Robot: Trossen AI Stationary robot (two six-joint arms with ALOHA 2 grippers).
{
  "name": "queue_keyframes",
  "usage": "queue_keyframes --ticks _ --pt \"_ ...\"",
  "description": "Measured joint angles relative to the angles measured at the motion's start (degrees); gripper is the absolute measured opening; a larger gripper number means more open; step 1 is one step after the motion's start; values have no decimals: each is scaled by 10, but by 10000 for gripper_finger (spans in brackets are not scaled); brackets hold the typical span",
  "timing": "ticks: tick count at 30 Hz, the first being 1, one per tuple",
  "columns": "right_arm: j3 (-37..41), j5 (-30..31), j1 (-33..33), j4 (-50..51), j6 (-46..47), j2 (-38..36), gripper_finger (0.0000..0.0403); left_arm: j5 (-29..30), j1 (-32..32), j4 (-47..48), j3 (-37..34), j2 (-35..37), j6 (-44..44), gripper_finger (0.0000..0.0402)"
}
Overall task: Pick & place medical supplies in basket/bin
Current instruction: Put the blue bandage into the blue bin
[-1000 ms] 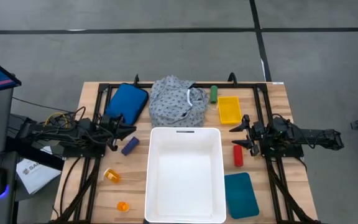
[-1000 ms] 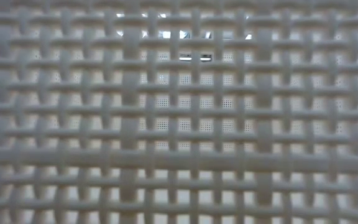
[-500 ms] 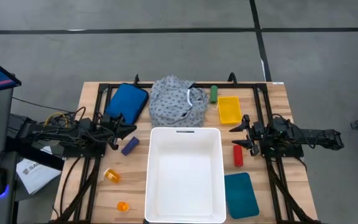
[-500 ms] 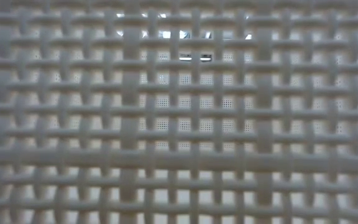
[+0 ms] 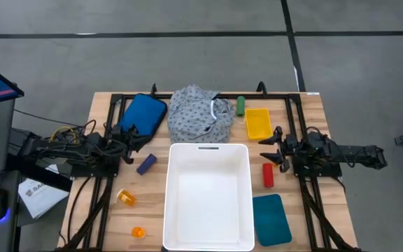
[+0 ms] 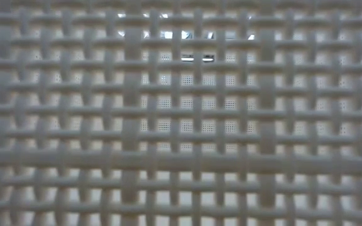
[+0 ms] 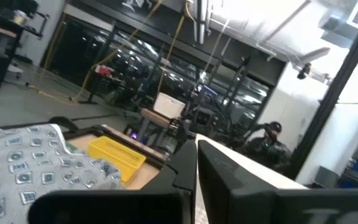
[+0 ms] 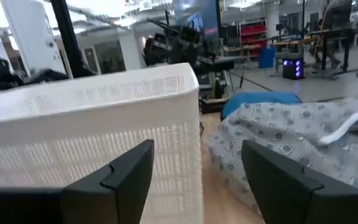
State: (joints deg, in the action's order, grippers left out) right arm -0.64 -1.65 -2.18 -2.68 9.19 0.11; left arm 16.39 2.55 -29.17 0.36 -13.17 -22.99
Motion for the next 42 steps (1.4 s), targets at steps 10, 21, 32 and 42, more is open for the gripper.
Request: queue_keyframes --ticks 10,21,32,42 --pt "0 17 2 10 44 0 239 2 0 -5 0 0 0 7" --pt "0 60 -1 8 44 0 239 -5 0 -4 0 0 0 6" --pt "-1 61 -2 -3 29 0 239 -7 0 -4 0 0 0 5" --pt "-1 62 -2 1 28 0 239 -5 0 -4 0 0 0 3"
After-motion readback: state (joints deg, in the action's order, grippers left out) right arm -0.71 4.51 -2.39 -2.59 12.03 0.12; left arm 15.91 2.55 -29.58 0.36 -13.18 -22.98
